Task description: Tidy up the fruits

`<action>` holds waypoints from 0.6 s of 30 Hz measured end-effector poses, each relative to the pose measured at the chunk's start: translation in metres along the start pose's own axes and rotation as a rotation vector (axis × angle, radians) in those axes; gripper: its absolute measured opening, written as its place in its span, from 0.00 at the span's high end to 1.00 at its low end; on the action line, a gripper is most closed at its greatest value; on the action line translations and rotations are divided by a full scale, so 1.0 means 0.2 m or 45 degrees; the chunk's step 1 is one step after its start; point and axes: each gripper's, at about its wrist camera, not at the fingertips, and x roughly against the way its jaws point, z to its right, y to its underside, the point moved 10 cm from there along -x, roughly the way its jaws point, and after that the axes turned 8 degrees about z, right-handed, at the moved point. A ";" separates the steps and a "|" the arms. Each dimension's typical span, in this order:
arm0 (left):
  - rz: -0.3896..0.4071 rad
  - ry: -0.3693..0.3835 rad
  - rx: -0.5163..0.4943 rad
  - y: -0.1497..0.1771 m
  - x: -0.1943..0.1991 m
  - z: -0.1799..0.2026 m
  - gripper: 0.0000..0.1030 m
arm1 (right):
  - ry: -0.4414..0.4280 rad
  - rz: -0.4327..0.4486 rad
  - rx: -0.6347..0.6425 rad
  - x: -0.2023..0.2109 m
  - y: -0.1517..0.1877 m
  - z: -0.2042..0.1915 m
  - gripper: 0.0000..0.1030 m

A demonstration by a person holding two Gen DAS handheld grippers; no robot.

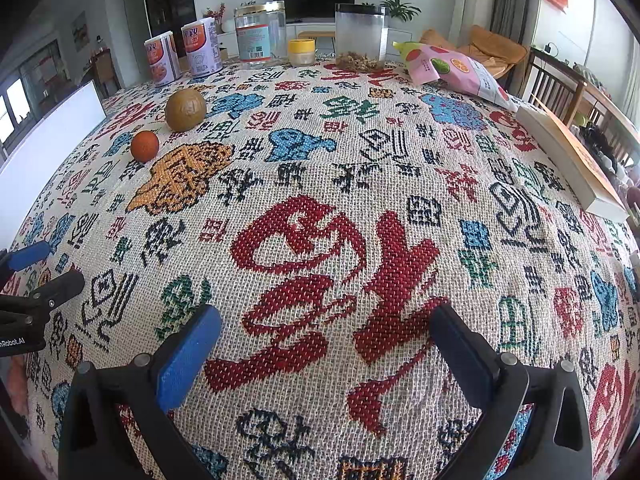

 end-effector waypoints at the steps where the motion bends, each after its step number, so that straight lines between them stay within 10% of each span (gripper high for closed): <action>1: 0.000 0.000 0.000 0.00 0.00 0.00 0.00 | 0.000 0.000 0.000 0.00 0.00 0.00 0.00; 18: 0.000 0.001 0.000 0.00 0.01 0.00 0.01 | -0.001 0.001 -0.001 0.00 0.00 0.00 0.00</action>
